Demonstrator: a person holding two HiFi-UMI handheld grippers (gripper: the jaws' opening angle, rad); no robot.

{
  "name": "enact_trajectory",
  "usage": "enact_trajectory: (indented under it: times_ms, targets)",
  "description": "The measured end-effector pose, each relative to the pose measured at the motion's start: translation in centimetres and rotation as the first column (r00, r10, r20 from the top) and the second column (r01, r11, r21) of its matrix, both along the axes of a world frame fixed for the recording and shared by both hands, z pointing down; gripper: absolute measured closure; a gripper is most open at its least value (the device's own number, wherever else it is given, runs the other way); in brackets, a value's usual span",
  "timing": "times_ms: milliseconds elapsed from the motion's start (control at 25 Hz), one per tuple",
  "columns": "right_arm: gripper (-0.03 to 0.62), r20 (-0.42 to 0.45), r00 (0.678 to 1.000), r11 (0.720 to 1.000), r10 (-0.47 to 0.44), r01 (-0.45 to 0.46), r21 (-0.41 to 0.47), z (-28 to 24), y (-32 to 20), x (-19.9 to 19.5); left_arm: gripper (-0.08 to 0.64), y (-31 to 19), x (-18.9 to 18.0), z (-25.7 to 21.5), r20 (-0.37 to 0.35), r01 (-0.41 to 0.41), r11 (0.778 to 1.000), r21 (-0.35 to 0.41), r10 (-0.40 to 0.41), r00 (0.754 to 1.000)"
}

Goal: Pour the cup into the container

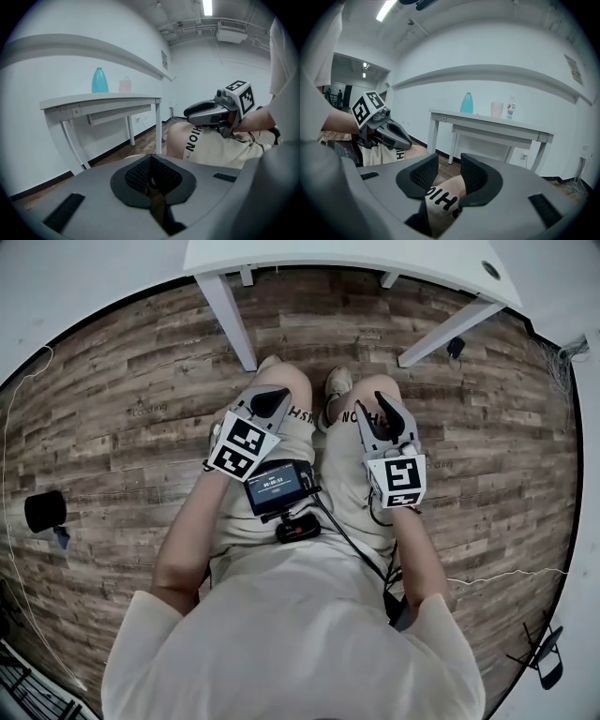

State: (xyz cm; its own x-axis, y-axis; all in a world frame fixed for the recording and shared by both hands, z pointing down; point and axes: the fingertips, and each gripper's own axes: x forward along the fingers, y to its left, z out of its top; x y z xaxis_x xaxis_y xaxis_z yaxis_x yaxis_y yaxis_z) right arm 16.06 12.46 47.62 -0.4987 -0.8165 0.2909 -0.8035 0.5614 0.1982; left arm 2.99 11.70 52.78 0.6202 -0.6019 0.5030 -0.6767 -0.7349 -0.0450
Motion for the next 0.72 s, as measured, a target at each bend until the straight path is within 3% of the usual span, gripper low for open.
enact_trajectory:
  times_ms: [720]
  targets:
    - [0.451, -0.014, 1.0, 1.0, -0.023, 0.023, 0.007, -0.45, 0.21, -0.78, 0.55, -0.41, 0.49, -0.11, 0.004, -0.008, 1.0, -0.009, 0.008, 1.0]
